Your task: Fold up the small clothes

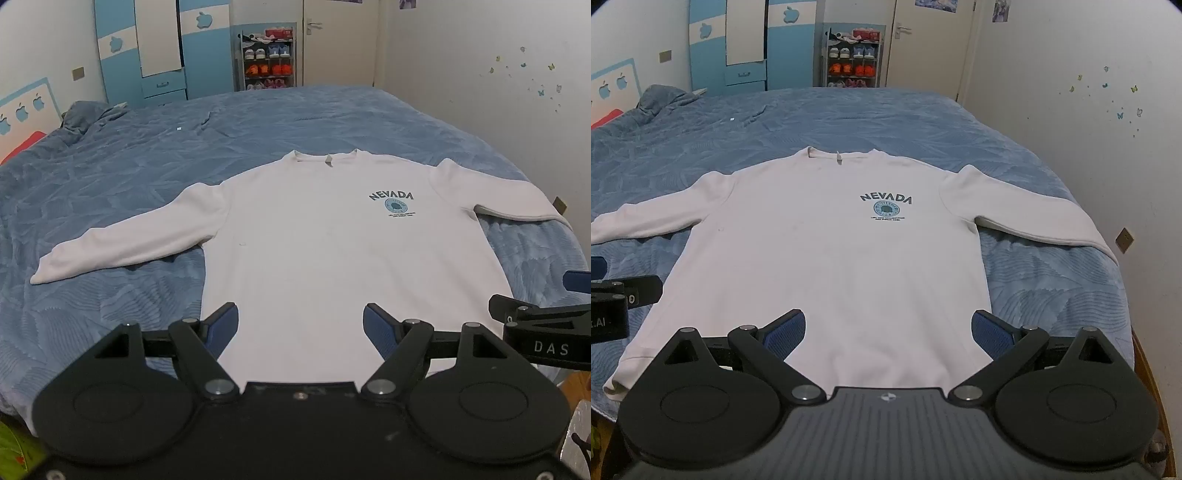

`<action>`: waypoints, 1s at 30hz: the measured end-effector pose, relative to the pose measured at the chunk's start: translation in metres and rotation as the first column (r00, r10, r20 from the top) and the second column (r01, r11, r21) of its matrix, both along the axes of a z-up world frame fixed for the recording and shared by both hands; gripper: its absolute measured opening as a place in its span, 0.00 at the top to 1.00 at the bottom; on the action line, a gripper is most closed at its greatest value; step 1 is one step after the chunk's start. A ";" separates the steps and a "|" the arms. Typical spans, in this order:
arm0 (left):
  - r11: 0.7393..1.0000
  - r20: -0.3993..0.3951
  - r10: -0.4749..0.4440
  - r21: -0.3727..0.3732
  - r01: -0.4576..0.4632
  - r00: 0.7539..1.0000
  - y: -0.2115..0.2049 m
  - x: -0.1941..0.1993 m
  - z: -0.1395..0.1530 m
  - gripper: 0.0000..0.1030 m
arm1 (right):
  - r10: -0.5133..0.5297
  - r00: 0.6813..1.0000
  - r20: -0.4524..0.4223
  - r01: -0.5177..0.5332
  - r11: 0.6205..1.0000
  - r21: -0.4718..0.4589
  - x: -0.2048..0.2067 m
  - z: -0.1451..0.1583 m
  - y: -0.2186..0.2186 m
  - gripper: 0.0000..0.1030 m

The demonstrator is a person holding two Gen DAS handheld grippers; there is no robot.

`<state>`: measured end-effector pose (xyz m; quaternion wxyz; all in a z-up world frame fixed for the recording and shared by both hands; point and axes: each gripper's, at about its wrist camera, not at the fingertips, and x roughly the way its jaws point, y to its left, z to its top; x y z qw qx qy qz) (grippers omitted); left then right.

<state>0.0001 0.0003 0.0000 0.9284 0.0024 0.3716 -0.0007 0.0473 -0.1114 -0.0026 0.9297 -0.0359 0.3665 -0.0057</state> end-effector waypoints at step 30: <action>0.999 0.036 0.011 -0.032 -0.010 0.999 -0.001 0.002 -0.004 0.26 | 0.005 1.000 -0.028 -0.005 1.000 0.014 0.001 -0.005 0.002 0.00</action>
